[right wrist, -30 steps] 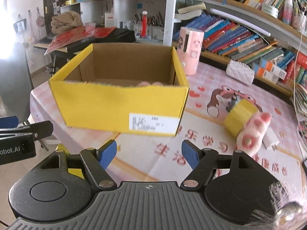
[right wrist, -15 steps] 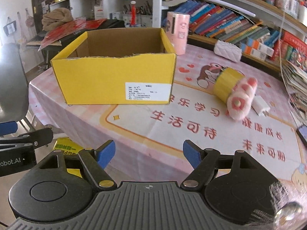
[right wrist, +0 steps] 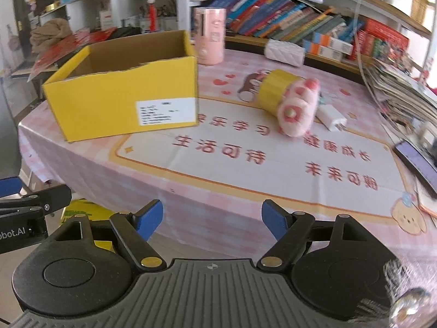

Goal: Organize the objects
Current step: 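Lift both tools out of the yellow box and pull back, then move the left tool toward the pig plush while the right tool approaches the white charger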

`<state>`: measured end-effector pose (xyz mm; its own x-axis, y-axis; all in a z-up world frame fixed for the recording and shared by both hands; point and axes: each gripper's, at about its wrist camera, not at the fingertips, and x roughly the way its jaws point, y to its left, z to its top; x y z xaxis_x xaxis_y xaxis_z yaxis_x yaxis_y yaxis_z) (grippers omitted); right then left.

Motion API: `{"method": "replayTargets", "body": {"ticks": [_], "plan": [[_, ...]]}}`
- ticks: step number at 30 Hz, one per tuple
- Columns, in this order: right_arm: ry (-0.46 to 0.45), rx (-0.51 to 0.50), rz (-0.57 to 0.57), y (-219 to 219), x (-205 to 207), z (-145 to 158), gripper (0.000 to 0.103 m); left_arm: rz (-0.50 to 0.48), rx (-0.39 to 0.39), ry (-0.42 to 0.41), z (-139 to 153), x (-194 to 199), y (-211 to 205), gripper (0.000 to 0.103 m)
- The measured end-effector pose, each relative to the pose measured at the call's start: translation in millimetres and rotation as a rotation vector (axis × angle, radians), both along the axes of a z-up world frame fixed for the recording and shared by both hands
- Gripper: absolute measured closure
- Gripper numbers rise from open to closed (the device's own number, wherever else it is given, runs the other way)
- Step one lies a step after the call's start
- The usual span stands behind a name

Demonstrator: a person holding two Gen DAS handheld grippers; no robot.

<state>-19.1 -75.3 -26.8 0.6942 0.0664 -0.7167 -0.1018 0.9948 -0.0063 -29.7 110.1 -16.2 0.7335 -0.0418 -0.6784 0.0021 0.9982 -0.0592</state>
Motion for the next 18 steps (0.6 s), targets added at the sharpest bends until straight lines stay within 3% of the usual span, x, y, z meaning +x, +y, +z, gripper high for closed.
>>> {"method": "replayTargets", "body": {"ticks": [18], "plan": [[0.016,-0.004,-0.195,-76,14,-4,0.024,-0.196,0.007,0.017,-4,51,-78,0.018]]}}
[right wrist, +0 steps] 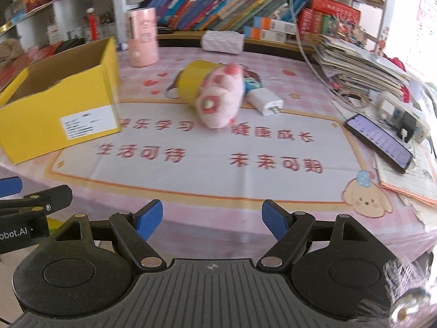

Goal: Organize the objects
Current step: 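Move the left tool toward the pig plush while the right tool approaches the white charger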

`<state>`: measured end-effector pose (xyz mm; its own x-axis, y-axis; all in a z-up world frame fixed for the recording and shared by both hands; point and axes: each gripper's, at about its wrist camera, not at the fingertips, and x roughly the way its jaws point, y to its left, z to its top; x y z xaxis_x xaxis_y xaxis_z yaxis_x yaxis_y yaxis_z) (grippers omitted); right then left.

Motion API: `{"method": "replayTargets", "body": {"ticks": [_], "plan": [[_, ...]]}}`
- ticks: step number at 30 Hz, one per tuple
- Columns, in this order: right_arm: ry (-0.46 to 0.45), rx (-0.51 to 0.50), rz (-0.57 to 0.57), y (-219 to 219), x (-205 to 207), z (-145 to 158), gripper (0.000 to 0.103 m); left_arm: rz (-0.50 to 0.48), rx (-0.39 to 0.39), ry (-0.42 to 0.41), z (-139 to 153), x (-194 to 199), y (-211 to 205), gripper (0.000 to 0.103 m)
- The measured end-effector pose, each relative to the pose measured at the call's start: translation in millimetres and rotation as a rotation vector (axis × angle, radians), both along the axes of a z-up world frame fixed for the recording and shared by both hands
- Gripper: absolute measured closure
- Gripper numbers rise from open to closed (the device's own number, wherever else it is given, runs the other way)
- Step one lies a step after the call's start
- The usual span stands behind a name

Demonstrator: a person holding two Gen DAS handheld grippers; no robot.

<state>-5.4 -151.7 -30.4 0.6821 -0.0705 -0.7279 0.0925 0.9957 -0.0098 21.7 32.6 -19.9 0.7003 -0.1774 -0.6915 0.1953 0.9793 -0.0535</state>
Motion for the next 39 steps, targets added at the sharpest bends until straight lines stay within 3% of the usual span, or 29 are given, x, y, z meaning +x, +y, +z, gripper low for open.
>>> {"method": "replayTargets", "body": {"ticks": [13,39], "plan": [[0.012,0.011,-0.055,-56,56,1,0.024,-0.058,0.009,-0.009,0,57,-57,0.018],[-0.059,0.022,0.023,-126,155,11,0.024,-0.014,0.023,-0.073,9,130,-127,0.012]]}}
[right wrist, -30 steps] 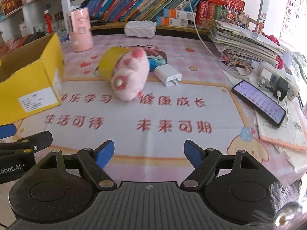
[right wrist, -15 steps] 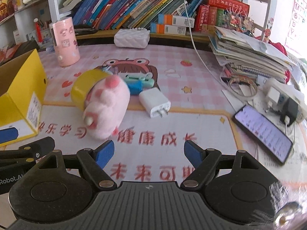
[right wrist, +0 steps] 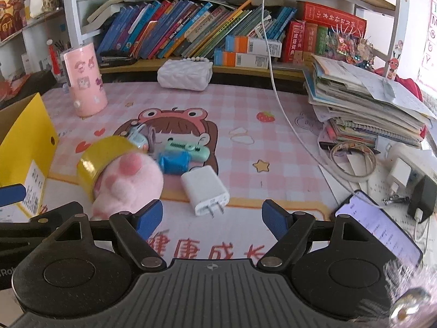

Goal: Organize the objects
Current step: 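Move the left tool toward the pig plush while the right tool approaches the white charger, then grasp the pig plush using the left tool while the right tool grasps the white charger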

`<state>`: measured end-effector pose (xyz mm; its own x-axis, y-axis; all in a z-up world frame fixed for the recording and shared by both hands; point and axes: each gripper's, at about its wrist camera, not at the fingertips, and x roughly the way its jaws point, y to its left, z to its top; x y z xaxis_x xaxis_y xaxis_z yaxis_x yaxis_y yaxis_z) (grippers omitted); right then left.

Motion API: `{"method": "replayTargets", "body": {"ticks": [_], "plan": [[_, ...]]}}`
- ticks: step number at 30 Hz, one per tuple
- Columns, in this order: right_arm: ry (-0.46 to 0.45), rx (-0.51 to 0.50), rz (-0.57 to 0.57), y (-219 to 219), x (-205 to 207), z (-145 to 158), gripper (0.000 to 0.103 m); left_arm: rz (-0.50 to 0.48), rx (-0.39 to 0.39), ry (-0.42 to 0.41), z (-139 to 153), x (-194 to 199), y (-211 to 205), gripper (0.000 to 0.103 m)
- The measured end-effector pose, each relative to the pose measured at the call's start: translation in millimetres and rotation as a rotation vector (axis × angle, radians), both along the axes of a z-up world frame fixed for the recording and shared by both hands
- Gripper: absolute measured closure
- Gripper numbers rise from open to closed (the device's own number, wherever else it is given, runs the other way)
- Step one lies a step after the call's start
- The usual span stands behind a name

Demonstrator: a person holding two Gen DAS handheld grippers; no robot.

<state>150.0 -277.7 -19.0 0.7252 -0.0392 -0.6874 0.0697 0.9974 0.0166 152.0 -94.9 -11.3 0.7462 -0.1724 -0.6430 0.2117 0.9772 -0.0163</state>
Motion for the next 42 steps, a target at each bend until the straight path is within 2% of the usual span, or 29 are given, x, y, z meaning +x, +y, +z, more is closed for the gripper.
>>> {"method": "replayTargets", "body": {"ticks": [9,18,22,32,34,36,39,41,42], "plan": [[-0.015,0.022,0.000,-15,10,-1,0.024,-0.012,0.011,-0.003,0,8,-15,0.012],[0.020,0.036,-0.006,-24,19,-10,0.024,-0.022,0.021,0.046,-11,17,-25,0.012],[0.026,0.035,-0.016,-28,23,-13,0.024,-0.055,0.024,0.061,-14,21,-30,0.012],[0.044,0.041,-0.004,-33,36,-18,0.024,-0.109,0.079,0.137,-31,35,-49,0.015],[0.049,0.040,-0.002,-34,39,-20,0.024,-0.115,0.085,0.188,-38,39,-51,0.027],[0.053,0.039,0.000,-34,41,-21,0.024,-0.111,0.081,0.214,-42,42,-51,0.035],[0.068,0.045,0.015,-32,47,-24,0.024,-0.102,0.056,0.216,-43,46,-50,0.036],[0.078,0.050,0.031,-31,51,-26,0.025,-0.113,0.051,0.212,-44,48,-51,0.042],[0.082,0.051,0.039,-30,53,-27,0.025,-0.123,0.050,0.215,-45,49,-52,0.052]]}}
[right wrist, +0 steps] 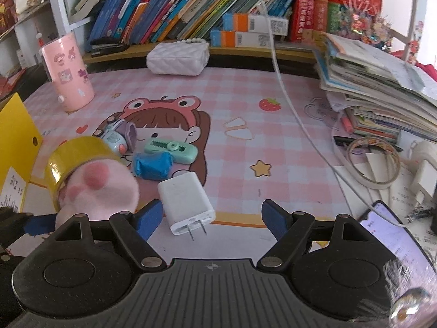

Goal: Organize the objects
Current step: 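Grasp the pig plush using the left tool while the right tool grasps the white charger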

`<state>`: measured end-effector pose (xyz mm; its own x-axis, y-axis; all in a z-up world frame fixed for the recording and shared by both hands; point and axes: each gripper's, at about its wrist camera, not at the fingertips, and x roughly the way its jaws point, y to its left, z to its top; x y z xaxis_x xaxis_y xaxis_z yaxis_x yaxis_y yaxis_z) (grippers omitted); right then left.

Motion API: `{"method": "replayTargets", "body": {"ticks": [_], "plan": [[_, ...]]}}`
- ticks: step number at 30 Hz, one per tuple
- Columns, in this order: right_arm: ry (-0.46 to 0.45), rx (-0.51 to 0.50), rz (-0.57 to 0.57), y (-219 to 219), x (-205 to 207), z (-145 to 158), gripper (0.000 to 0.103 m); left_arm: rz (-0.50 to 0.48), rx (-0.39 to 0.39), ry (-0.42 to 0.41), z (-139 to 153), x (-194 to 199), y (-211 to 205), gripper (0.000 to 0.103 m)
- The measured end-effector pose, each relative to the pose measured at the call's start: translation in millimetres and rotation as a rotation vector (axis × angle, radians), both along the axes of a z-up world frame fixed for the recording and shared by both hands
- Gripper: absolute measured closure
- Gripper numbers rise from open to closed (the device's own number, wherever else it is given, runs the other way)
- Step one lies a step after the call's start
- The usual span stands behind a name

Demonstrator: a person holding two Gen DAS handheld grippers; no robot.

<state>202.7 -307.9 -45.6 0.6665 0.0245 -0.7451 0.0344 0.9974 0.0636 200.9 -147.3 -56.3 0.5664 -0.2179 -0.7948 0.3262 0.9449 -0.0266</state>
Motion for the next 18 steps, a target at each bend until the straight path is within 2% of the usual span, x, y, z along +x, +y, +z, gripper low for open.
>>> {"method": "replayTargets", "body": {"ticks": [1,4,12,15,18], "plan": [[0.006,0.002,0.011,1,3,-1,0.025,-0.011,-0.001,0.008,-1,1,-1,0.056],[0.023,0.003,0.036,4,9,-4,0.025,-0.022,0.001,-0.007,1,-2,1,0.059],[0.062,0.004,0.064,10,25,-18,0.029,-0.044,-0.022,-0.006,8,-16,18,0.060],[0.077,0.000,0.077,14,29,-23,0.035,-0.063,-0.017,-0.014,11,-24,20,0.060],[0.091,-0.001,0.090,18,30,-28,0.048,-0.082,-0.017,-0.034,16,-32,22,0.061]]}}
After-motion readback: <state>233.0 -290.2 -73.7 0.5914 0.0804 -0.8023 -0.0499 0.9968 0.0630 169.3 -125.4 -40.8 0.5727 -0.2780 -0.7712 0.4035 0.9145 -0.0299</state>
